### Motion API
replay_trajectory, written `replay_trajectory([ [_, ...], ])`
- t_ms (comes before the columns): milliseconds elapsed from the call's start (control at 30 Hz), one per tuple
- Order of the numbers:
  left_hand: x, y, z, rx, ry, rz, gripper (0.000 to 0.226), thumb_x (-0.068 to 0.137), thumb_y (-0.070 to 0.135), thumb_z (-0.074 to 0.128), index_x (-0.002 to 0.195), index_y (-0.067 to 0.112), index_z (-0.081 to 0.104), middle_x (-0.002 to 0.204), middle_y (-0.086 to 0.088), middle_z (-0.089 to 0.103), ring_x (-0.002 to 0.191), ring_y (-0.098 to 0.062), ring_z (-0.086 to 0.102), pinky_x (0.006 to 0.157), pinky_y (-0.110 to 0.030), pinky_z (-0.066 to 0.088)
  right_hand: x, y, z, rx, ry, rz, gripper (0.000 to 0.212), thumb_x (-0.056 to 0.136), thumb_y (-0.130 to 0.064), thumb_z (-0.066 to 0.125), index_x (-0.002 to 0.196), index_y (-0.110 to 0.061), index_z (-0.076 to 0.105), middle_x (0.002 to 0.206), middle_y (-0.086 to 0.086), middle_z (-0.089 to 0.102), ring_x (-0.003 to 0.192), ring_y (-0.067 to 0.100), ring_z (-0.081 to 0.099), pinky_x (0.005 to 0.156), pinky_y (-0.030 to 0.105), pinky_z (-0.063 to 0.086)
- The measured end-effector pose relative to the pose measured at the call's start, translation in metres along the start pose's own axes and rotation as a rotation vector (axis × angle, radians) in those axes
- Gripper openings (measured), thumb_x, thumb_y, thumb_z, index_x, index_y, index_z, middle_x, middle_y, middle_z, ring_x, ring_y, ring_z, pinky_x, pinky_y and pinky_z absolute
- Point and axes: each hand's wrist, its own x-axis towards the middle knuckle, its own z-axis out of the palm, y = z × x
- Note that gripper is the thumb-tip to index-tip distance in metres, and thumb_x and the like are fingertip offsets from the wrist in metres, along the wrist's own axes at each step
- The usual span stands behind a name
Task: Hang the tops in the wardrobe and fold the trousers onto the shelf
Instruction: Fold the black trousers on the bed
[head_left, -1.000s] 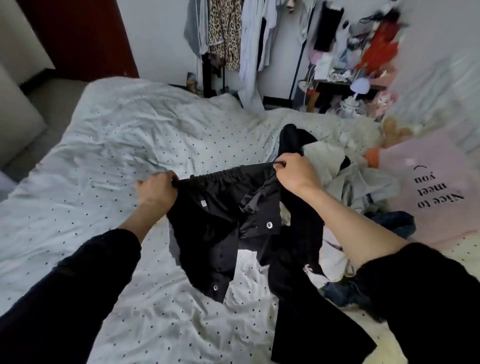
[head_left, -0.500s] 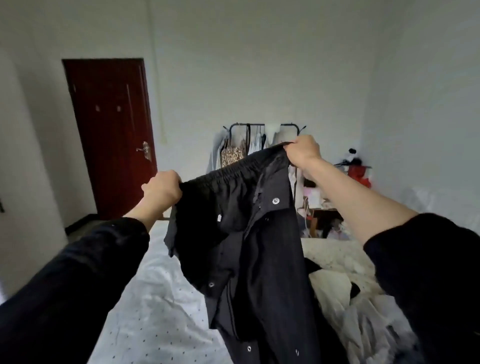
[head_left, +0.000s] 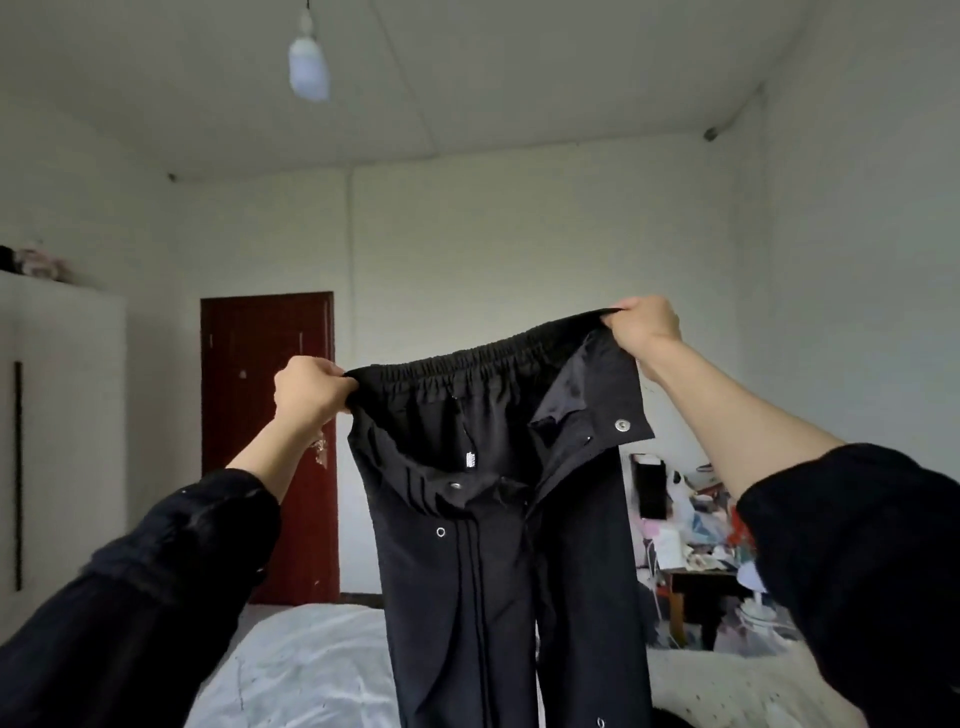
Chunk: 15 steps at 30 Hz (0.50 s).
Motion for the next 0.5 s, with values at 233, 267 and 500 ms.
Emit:
replay_trajectory([
  [233, 0.0, -0.001, -0.001, -0.071, -0.046, -0.027, 0.013, 0.083, 0.006, 0.061, 0.071, 0.012, 0.062, 0.061, -0.004, 0.065, 0.042, -0.01, 0.062, 0.065, -0.022, 0.054, -0.011, 0.021, 0.0, -0.416, -0.099, -0.166, 0.02, 0.089, -0.021, 0.059, 0.102, -0.013, 0.071, 0.11, 0.016, 0.066, 0.105, 0.035, 0.058, 0.08, 0.03, 0.042],
  [267, -0.005, -0.008, 0.001, -0.076, -0.083, -0.054, 0.015, 0.084, 0.004, 0.061, 0.07, 0.011, 0.061, 0.066, -0.007, 0.064, 0.036, -0.008, 0.059, 0.054, -0.018, 0.052, -0.016, 0.03, 0.003, -0.44, -0.147, -0.144, 0.018, 0.088, -0.018, 0.059, 0.099, -0.01, 0.071, 0.106, 0.017, 0.066, 0.102, 0.034, 0.059, 0.079, 0.029, 0.043],
  [500, -0.059, -0.108, 0.022, -0.095, -0.349, -0.338, 0.016, 0.085, -0.006, 0.053, 0.078, 0.003, 0.064, 0.063, -0.013, 0.06, 0.037, -0.012, 0.057, 0.031, -0.011, 0.019, -0.091, 0.1, 0.033, -0.23, -0.509, 0.226, 0.021, 0.086, 0.007, 0.042, 0.082, -0.006, 0.058, 0.071, 0.01, 0.059, 0.055, 0.02, 0.059, 0.053, 0.027, 0.05],
])
